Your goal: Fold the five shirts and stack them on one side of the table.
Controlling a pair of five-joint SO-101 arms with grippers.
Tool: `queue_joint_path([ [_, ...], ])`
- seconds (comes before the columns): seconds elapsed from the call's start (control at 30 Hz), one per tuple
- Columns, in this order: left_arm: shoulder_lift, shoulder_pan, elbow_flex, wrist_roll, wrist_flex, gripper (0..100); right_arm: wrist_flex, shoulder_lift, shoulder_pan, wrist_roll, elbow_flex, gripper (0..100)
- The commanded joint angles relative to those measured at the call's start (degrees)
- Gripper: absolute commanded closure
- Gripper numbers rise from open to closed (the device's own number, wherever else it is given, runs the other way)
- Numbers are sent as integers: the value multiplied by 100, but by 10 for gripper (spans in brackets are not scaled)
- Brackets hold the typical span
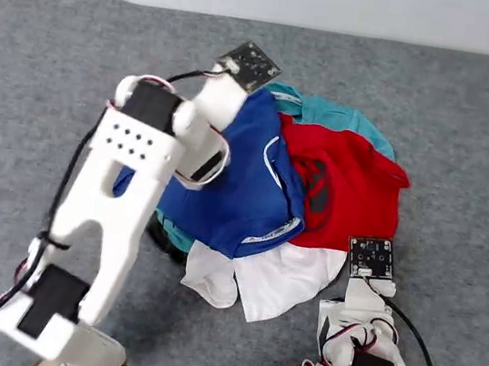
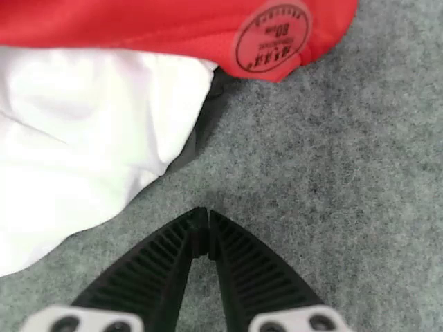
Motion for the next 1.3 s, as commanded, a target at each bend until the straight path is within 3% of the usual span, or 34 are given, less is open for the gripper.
queue_joint_path([
  [0.0, 273, 53, -453, 123, 26, 695, 13, -66, -13, 26, 88, 988],
  [0.5, 2541, 369, -1578, -9, 9, 695, 13, -66, -13, 26, 88, 988],
  [0.73, 3719, 343, -1587, 0, -554, 701, 13, -66, -13, 26, 88, 988],
  [0.8, 3903, 360, -1604, -9, -571, 762, 13, -66, -13, 26, 88, 988],
  [0.93, 4000, 352, -1974, -9, -334, 1000, 13, -66, -13, 26, 88, 988],
  [1.07, 4000, 325, -2712, -9, 378, 998, 13, -66, -13, 26, 88, 988],
  [1.27, 3481, -97, -3618, 26, 360, 996, 13, -66, -13, 26, 88, 988],
])
